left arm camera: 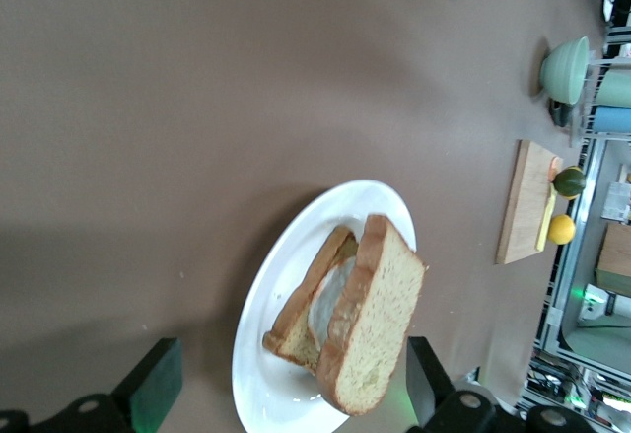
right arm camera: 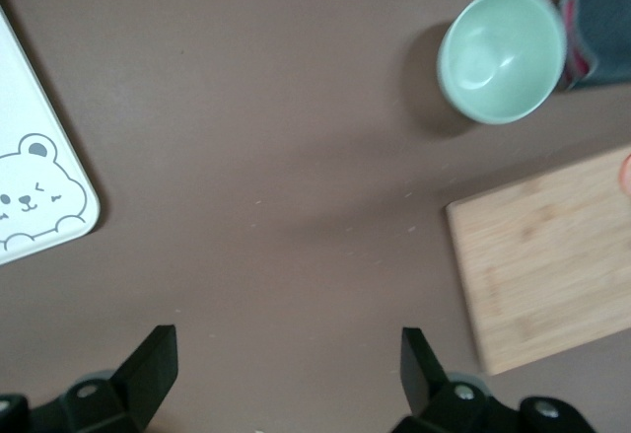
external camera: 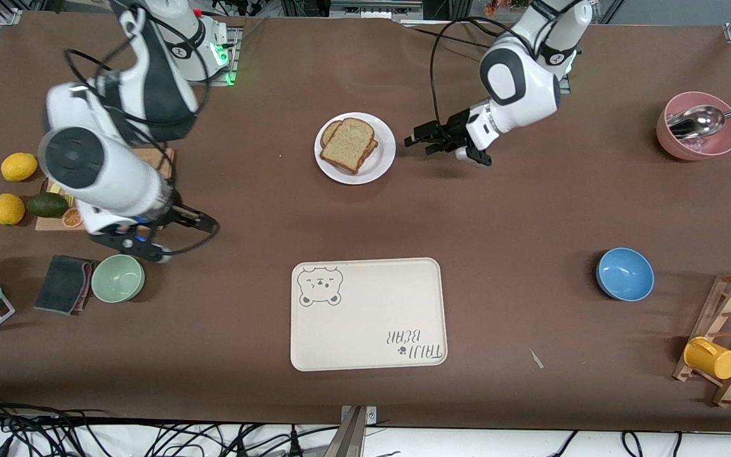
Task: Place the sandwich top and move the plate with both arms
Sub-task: 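Retract the right gripper while the left gripper grasps the plate rim, then hold the white plate rim firmly with the left gripper, then slide the white plate onto the bear tray with the left gripper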
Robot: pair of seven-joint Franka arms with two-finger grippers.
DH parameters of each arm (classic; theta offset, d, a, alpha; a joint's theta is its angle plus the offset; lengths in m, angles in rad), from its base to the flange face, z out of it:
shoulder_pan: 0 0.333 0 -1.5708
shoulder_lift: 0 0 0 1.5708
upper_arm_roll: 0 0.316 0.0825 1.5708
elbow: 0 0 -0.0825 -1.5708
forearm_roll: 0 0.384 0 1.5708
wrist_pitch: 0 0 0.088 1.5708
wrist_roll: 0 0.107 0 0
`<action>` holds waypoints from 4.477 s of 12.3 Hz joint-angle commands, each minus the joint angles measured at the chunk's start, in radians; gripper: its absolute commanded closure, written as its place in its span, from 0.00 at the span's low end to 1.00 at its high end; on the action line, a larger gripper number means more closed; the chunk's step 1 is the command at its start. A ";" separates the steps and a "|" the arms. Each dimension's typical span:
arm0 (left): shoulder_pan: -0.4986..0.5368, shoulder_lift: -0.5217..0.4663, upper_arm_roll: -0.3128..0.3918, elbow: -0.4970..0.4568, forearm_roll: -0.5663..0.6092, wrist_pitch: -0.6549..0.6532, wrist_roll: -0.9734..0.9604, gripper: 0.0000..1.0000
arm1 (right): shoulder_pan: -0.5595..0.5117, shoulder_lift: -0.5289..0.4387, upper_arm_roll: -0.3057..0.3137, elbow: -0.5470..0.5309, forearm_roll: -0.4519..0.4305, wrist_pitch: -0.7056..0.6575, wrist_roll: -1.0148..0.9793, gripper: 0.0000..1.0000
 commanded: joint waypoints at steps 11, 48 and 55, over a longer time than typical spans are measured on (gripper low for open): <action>-0.078 0.383 0.068 0.210 -0.406 0.150 0.670 0.00 | -0.211 -0.234 0.001 -0.082 0.095 -0.073 -0.398 0.00; -0.170 0.452 0.112 0.249 -0.512 0.141 0.782 1.00 | -0.400 -0.294 0.168 0.009 0.047 -0.211 -0.311 0.00; -0.115 0.430 0.114 0.347 -0.499 0.148 0.849 1.00 | -0.393 -0.289 0.191 0.009 0.115 -0.231 -0.289 0.00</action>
